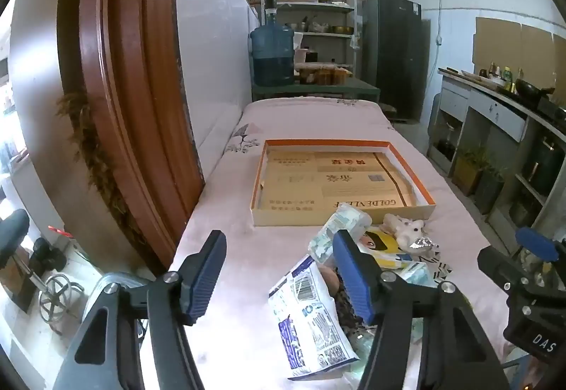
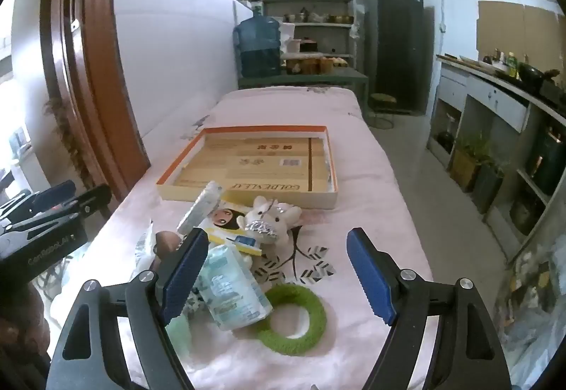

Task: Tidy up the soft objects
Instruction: 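Move both tools toward the pile of items beside the box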

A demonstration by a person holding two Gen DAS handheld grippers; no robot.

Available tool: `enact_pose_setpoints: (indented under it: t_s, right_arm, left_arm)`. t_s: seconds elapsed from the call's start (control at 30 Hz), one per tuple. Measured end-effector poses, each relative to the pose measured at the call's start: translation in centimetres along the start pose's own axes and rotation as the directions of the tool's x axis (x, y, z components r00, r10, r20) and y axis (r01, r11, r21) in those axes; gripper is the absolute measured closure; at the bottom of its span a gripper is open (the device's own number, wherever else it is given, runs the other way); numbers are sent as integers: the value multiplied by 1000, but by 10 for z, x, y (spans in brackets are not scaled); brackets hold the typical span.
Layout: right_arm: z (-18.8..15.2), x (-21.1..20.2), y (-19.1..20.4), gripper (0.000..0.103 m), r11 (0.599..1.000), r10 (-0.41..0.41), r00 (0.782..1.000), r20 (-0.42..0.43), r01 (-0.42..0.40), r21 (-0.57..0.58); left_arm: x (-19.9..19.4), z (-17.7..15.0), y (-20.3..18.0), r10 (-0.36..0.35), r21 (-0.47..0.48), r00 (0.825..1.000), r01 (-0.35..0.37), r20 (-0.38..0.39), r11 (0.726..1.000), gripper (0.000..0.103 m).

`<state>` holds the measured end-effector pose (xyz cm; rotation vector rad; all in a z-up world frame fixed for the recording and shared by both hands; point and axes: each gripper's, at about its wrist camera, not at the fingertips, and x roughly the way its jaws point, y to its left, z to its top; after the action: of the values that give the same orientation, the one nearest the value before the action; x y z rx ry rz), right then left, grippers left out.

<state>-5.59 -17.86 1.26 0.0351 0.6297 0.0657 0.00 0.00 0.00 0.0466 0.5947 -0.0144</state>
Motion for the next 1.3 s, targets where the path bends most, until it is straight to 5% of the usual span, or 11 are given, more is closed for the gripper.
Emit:
enact_pose_setpoints:
  t_s: [1.3]
  right_arm:
    - [-9, 13, 13, 21, 991, 127, 990, -66, -129, -26]
  left_arm:
    - [12, -14, 4, -29, -61, 999, 27, -37, 998, 44]
